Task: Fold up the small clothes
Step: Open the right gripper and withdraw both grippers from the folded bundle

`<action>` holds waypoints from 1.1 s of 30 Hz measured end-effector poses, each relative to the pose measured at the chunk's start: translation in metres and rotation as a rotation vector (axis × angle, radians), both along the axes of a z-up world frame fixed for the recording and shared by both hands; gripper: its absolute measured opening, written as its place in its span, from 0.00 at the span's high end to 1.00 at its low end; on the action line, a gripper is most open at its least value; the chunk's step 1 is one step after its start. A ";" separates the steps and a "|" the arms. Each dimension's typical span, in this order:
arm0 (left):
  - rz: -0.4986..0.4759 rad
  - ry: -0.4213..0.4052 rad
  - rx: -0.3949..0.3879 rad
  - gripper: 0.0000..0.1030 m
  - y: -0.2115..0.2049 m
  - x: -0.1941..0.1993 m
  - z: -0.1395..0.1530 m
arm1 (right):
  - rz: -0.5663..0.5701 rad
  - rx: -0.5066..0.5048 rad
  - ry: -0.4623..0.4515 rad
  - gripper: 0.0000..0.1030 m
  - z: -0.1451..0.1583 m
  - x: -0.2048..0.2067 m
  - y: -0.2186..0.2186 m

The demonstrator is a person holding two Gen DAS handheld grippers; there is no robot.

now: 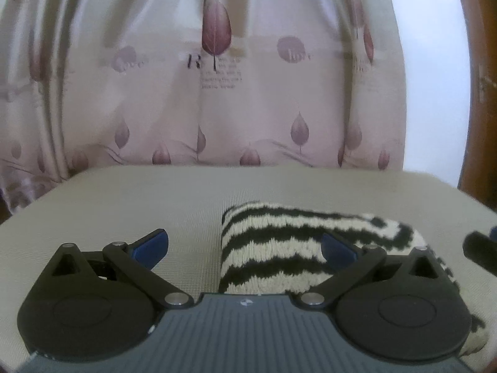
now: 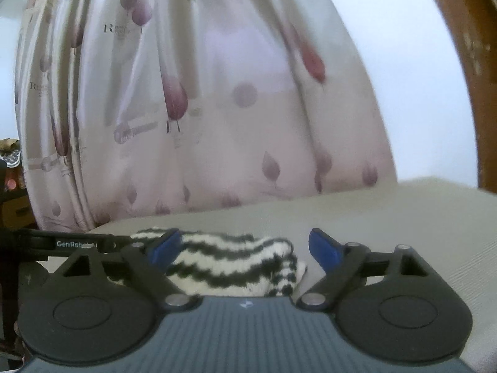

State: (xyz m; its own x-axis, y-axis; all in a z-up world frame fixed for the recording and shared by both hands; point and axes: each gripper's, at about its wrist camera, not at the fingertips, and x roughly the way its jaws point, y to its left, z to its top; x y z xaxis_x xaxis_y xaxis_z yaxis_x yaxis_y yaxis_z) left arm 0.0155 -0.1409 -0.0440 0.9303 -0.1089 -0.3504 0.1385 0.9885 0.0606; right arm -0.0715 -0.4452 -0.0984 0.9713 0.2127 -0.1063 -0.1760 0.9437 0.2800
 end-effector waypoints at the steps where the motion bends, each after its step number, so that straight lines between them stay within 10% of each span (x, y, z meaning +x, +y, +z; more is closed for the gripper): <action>1: -0.008 -0.013 -0.010 0.00 0.000 -0.003 0.002 | -0.016 -0.003 -0.009 0.12 0.001 -0.004 0.001; 18: -0.091 -0.134 0.058 0.00 -0.012 -0.046 0.008 | -0.063 -0.046 0.012 0.11 0.001 -0.025 0.011; 33: -0.059 -0.032 -0.021 0.00 -0.001 -0.039 0.006 | -0.072 -0.074 0.028 0.08 0.000 -0.028 0.013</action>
State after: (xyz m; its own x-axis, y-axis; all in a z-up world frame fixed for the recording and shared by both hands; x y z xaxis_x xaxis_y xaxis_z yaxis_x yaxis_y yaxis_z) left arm -0.0230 -0.1424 -0.0381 0.9329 -0.1705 -0.3172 0.1945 0.9798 0.0454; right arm -0.0994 -0.4320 -0.0987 0.9802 0.1332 -0.1463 -0.1003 0.9719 0.2131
